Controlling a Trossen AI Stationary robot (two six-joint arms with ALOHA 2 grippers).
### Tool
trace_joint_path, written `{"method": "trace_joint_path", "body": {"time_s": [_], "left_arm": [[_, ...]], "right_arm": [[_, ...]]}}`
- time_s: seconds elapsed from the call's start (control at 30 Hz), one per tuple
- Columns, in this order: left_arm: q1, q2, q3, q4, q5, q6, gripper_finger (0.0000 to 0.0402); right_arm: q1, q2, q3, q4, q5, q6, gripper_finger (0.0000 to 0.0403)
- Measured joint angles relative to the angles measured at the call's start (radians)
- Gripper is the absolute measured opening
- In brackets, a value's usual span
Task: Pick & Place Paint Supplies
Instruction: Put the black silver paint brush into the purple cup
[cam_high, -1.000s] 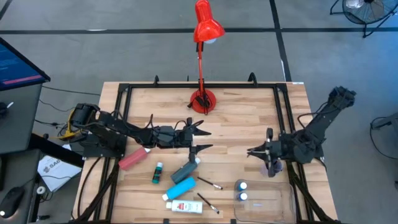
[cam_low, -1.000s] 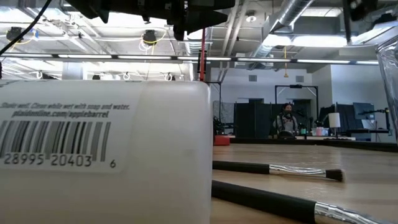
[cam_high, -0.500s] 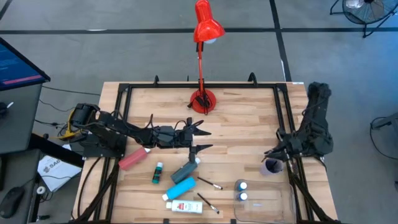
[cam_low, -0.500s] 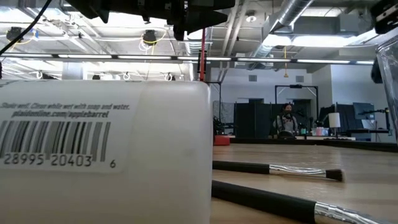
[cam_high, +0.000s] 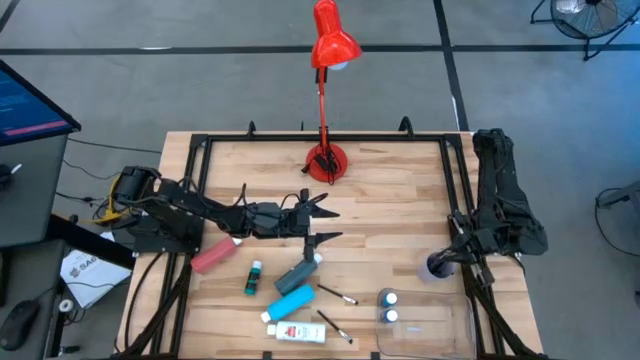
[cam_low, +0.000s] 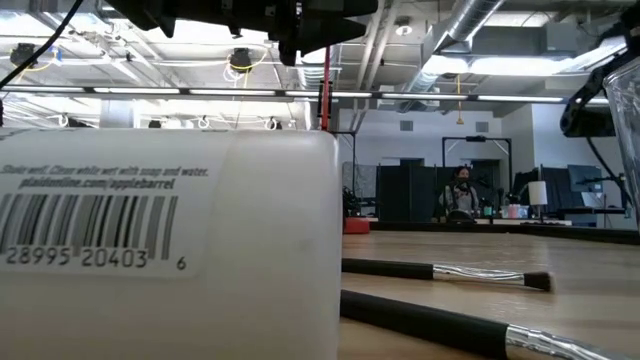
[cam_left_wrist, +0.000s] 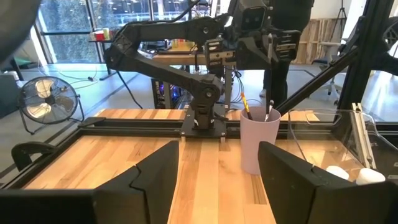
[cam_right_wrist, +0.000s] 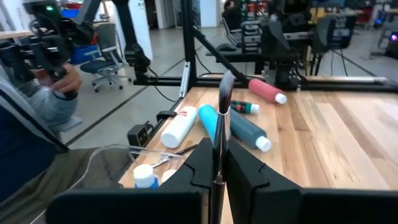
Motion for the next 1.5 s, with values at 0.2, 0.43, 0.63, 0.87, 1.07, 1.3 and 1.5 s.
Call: {"method": "trace_joint_path", "body": {"time_s": [0.2, 0.43, 0.63, 0.87, 1.07, 1.3, 1.5], "left_arm": [[0.0, 0.0, 0.0, -0.005, 0.0, 0.0, 0.0198], [0.0, 0.0, 0.0, -0.005, 0.0, 0.0, 0.0198], [0.0, 0.0, 0.0, -0.006, 0.0, 0.0, 0.0198], [0.0, 0.0, 0.0, -0.007, 0.0, 0.0, 0.0198], [0.002, 0.0, 0.0, -0.007, 0.0, 0.0, 0.0198], [0.004, 0.0, 0.0, -0.007, 0.0, 0.0, 0.0198], [0.004, 0.0, 0.0, -0.007, 0.0, 0.0, 0.0197]], "right_arm": [[-0.016, 0.0, 0.0, -0.103, 0.002, 0.126, 0.0012], [-0.005, 0.032, 0.0, -0.229, -0.005, 0.313, 0.0018], [-0.005, 0.105, -0.003, -0.25, -0.005, 0.417, 0.0011], [-0.004, 0.19, -0.057, -0.246, -0.008, 0.568, 0.0015], [0.022, 0.204, -0.06, -0.242, -0.002, 0.587, 0.0012], [0.026, 0.203, -0.06, -0.246, 0.006, 0.588, 0.002], [0.026, 0.203, -0.06, -0.246, 0.011, 0.587, 0.0022]]}}
